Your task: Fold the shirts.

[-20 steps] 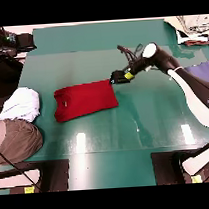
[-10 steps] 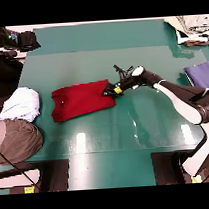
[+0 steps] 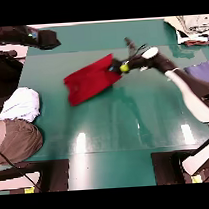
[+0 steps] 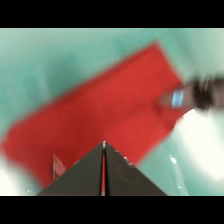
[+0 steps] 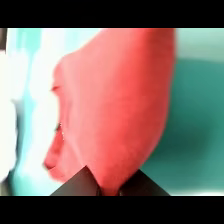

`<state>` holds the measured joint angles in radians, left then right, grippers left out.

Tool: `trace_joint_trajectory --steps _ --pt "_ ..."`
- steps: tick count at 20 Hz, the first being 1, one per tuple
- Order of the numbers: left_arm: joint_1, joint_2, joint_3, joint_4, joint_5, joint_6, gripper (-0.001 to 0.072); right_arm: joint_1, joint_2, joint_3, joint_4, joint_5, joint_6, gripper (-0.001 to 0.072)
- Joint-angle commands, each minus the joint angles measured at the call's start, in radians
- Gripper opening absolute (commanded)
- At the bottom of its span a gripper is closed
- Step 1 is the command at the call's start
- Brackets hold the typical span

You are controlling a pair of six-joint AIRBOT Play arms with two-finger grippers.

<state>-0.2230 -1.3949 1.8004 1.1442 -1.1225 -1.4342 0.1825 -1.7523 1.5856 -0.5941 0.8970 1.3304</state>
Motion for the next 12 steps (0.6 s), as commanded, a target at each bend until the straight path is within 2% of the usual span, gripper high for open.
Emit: trace_joint_trajectory --steps 1,6,9,12 --pt "-0.102 0.000 0.000 0.001 0.053 0.003 0.0021 -0.227 0.121 0.016 -0.110 0.044 0.014 0.0018" --pt "-0.172 0.000 0.000 0.000 0.094 0.002 0.0021 -0.621 0.243 0.016 -0.193 0.091 0.014 0.0018" --pt "-0.172 0.000 0.000 -0.001 0.093 -0.006 0.0022 -0.820 0.243 0.016 -0.193 0.067 0.013 0.0018" --pt "-0.172 0.000 0.000 -0.001 0.094 -0.010 0.0022 -0.930 0.212 0.016 -0.182 0.038 0.008 0.0018"
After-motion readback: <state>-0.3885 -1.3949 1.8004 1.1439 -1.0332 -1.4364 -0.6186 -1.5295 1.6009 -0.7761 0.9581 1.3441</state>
